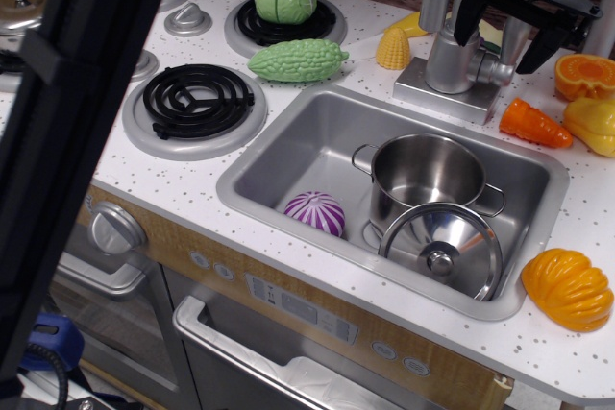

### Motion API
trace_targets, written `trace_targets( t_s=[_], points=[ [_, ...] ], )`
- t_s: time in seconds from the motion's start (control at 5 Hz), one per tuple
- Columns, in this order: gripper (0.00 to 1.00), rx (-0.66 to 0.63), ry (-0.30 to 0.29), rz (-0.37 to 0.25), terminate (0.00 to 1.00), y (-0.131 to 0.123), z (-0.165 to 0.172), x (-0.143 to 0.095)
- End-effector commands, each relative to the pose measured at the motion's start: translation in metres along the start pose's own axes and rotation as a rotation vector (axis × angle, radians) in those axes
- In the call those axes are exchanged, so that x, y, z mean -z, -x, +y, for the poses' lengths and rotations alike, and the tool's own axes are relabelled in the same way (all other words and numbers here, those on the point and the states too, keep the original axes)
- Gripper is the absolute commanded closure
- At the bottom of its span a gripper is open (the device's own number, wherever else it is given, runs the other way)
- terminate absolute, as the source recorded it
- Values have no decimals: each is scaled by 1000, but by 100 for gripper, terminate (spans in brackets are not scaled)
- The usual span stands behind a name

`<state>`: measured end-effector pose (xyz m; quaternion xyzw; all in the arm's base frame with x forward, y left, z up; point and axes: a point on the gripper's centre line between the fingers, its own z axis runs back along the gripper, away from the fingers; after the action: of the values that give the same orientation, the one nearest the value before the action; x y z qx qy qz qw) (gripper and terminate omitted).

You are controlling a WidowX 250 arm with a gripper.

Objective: Turn lever vertical to front

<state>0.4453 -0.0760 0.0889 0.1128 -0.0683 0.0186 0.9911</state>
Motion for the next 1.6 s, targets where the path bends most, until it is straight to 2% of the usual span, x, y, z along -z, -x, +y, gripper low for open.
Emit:
trace_targets(
  t_s=[0.0, 0.2, 0.6, 1.0, 1.4],
  points=[
    [0, 0, 0, 0, 0, 0, 0, 0],
    [0, -30, -16, -94, 0, -2, 0, -5],
    [0, -85, 18, -246, 0, -17, 3, -20],
    [0, -72, 17, -347, 0, -37, 1, -31],
    [0, -39, 16, -380, 0, -53, -5, -34]
  ],
)
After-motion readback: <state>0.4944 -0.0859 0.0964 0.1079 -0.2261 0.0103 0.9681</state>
